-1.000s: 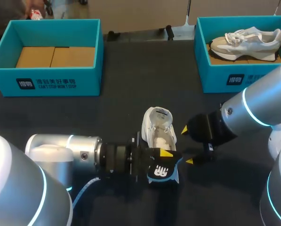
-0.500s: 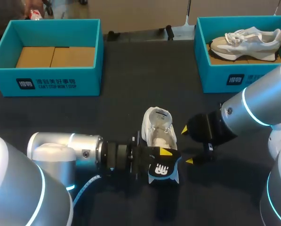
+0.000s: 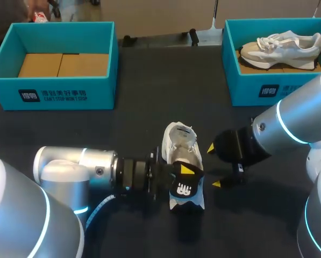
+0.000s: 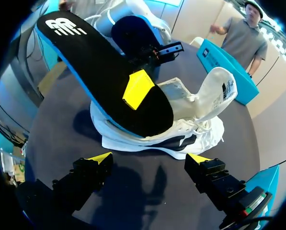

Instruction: Take the shoe out of the shoebox, open the shoe tongue, remove and reinsert the insole, then place the shoe into the shoebox

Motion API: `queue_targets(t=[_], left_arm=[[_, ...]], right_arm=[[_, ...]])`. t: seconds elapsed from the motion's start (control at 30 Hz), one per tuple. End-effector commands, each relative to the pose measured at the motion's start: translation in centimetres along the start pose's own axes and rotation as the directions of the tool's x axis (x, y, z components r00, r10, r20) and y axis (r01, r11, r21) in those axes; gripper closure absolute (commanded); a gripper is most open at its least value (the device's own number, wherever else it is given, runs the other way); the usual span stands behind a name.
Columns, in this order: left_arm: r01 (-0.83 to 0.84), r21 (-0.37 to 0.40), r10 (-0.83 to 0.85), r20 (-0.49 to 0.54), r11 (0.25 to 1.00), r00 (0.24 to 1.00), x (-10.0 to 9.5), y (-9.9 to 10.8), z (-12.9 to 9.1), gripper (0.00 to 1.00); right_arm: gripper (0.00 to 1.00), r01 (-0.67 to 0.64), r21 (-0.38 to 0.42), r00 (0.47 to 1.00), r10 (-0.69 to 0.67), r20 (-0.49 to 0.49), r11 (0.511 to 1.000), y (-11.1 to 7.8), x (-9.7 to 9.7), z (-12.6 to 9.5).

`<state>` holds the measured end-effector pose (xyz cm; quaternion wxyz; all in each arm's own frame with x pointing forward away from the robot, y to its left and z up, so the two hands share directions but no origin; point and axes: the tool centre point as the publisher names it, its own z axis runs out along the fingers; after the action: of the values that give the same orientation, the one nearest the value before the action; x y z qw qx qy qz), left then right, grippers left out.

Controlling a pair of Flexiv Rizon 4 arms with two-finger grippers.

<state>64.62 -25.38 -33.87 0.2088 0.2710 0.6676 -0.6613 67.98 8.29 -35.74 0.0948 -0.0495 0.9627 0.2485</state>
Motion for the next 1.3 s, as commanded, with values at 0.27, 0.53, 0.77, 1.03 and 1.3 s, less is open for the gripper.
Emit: queue_targets(t=[0.27, 0.53, 0.77, 1.03, 1.3], left_arm=[[-0.014, -0.013, 0.014, 0.008, 1.0, 1.0, -0.4, 2.5, -0.2, 1.0], [-0.019, -0.001, 0.019, 0.022, 1.0, 1.0, -0.8, 1.0, -0.4, 0.72], [-0.051, -0.015, 0.051, 0.008, 0.999, 0.999, -1.3, -0.7, -0.7, 0.6], [-0.049, -0.084, 0.048, -0.013, 0.995, 0.999, -1.1, -2.2, -1.4, 0.59], [-0.021, -0.146, 0.017, -0.029, 0.989, 0.999, -0.3, -2.6, -2.0, 0.71]], right_arm=[[0.0, -0.001, 0.004, 1.0, 0.001, 0.003, 1.0, 0.1, 0.1, 0.1], [0.0, -0.001, 0.004, 1.0, 0.001, 0.003, 1.0, 0.1, 0.1, 0.1], [0.0, -0.001, 0.004, 1.0, 0.001, 0.003, 1.0, 0.1, 0.1, 0.1], [0.0, -0.001, 0.004, 1.0, 0.001, 0.003, 1.0, 0.1, 0.1, 0.1], [0.0, -0.001, 0.004, 1.0, 0.001, 0.003, 1.0, 0.1, 0.1, 0.1]])
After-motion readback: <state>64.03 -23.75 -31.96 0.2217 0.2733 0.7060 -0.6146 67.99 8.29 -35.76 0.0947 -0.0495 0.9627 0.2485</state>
